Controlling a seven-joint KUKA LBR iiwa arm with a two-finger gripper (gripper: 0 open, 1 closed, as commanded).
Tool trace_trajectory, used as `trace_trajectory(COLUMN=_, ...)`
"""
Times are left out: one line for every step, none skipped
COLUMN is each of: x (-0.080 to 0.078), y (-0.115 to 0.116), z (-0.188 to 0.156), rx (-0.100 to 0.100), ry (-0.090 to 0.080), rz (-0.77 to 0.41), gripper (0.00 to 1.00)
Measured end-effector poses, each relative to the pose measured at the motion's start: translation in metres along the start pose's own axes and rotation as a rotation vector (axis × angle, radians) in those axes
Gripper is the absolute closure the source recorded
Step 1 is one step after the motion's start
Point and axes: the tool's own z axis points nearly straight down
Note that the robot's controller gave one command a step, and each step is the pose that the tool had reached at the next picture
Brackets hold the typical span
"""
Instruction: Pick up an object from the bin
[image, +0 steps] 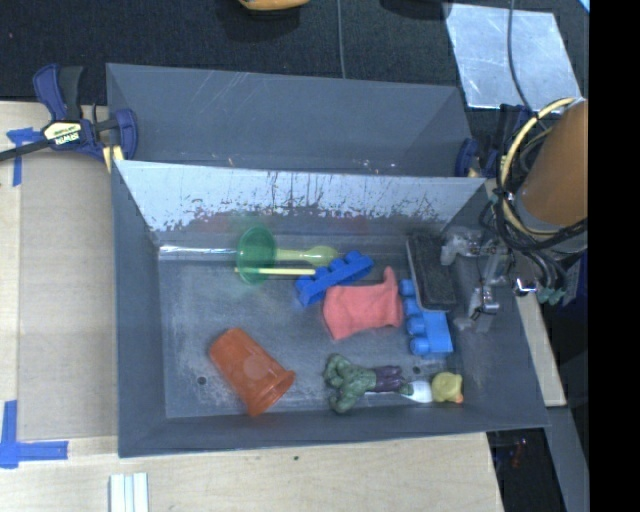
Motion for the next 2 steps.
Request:
trace_trajectory(x=-0.002, y=0.001, z=-0.005, rx=0.001, ry=-0.008, rz=-0.003, gripper=0.0)
trace_trajectory(x=0.001, y=0.048, z=0.055, rx=0.002, ry=-0.014, rz=0.017, gripper=0.0)
